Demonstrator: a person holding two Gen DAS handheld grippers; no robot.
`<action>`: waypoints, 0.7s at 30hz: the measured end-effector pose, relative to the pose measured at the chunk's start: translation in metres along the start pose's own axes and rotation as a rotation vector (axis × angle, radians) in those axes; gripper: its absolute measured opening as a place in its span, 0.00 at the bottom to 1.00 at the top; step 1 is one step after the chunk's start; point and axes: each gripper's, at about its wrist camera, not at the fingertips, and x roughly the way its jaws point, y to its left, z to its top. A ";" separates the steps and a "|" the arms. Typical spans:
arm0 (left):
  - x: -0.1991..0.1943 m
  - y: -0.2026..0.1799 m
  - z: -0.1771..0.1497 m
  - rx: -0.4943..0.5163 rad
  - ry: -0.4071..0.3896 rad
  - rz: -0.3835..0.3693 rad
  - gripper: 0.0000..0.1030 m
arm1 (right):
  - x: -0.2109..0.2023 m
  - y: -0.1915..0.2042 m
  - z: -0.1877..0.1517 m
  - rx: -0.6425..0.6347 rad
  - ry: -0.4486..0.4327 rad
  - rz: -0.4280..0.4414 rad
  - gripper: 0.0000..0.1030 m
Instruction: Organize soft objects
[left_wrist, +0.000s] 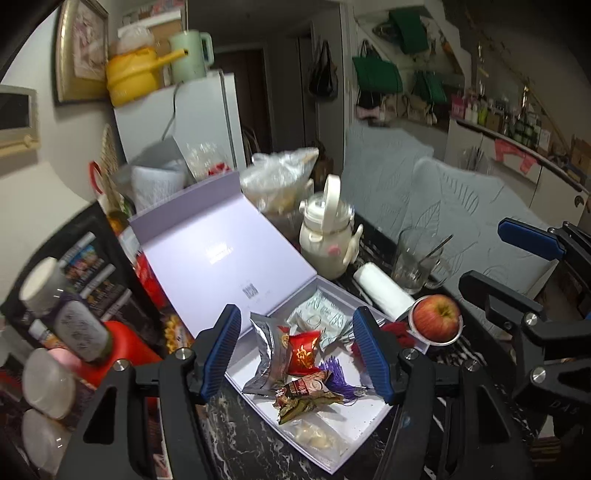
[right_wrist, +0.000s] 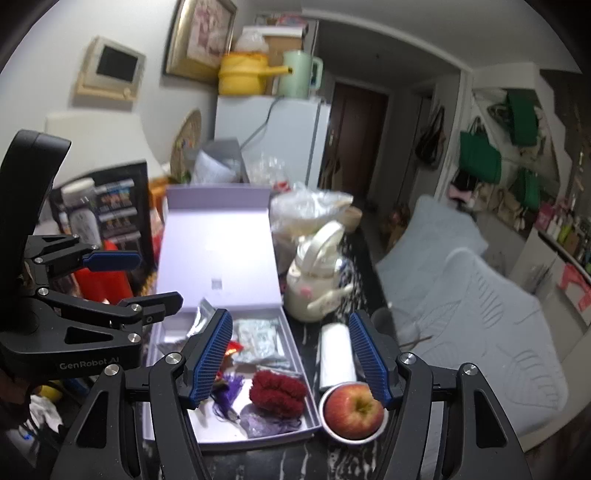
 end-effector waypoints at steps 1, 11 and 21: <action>-0.009 0.000 0.000 -0.001 -0.017 0.002 0.69 | -0.009 0.000 0.002 -0.001 -0.017 -0.002 0.68; -0.084 -0.005 -0.014 -0.011 -0.139 0.020 0.81 | -0.085 -0.001 0.000 0.027 -0.131 -0.029 0.83; -0.131 -0.025 -0.060 0.010 -0.232 0.078 1.00 | -0.137 0.002 -0.028 0.059 -0.178 -0.087 0.91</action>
